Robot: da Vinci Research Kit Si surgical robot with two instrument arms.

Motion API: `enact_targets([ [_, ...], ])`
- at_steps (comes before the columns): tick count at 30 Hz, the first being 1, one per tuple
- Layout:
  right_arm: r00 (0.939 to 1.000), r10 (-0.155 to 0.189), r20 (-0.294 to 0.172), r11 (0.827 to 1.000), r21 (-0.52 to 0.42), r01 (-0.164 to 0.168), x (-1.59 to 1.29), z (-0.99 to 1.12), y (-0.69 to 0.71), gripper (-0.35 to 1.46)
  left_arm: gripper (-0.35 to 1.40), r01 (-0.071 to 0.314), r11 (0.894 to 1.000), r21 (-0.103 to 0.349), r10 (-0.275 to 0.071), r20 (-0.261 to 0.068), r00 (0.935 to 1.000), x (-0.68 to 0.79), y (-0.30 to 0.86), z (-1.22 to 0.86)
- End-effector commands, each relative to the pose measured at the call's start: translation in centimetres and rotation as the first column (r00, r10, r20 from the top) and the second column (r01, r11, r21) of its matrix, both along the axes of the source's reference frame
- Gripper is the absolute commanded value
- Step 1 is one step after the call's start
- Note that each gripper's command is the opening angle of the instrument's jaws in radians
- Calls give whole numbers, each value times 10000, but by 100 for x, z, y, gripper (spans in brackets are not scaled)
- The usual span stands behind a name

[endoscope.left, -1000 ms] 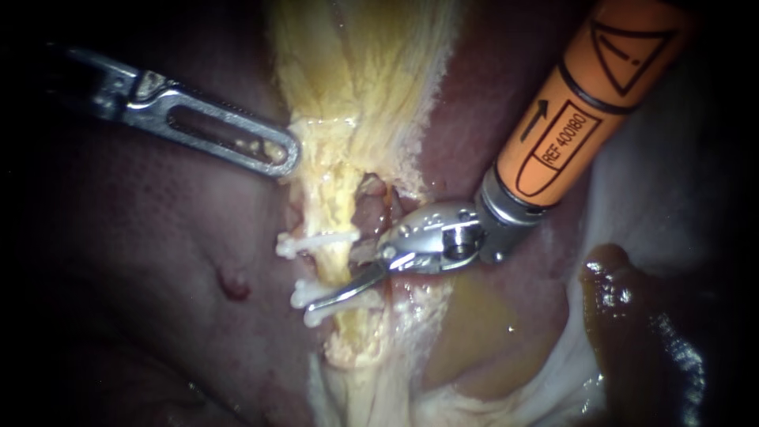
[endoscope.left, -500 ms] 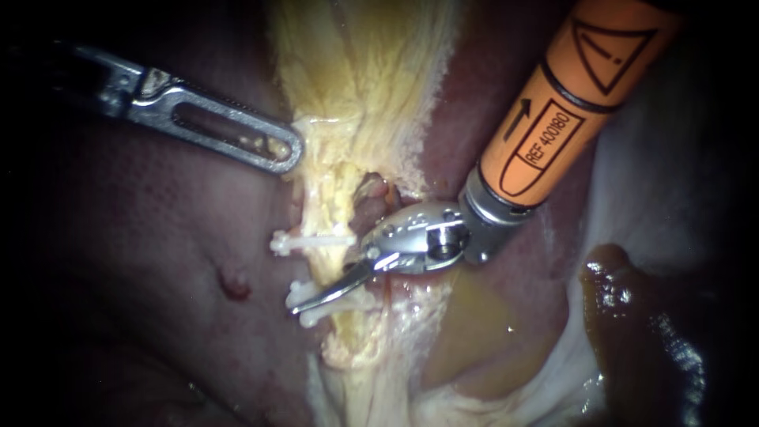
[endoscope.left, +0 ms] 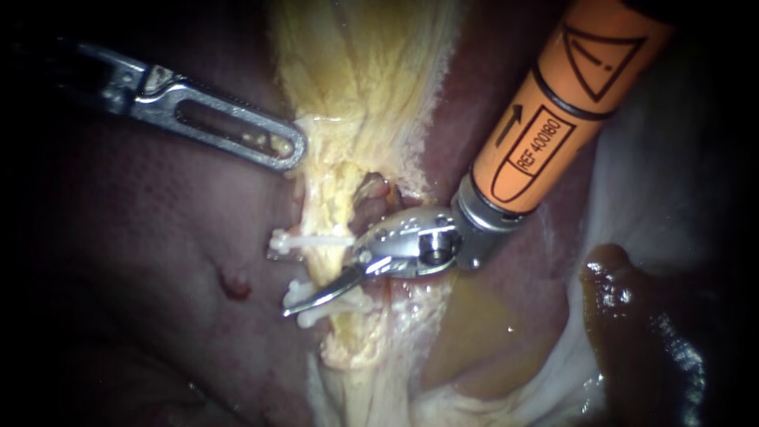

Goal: Go to the cutting position left tube

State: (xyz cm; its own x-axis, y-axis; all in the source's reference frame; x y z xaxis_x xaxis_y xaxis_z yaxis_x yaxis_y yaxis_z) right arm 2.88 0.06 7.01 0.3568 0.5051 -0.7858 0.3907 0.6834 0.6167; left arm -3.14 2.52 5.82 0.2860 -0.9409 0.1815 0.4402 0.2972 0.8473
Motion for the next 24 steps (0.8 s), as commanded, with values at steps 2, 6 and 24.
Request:
enact_targets([
  [2,10000,-56,-44,10000,42,57,1,-4,-2,140,-35,3,10000,8,-3,12,10000,1,1,0],
  [6,9998,-89,-165,9998,196,92,3,-12,-7,140,-35,4,10000,15,-4,14,10000,1,3,1],
  [24,9983,-98,-570,9980,613,133,11,-36,-14,142,-35,7,10000,31,-7,16,10000,1,5,0],
])
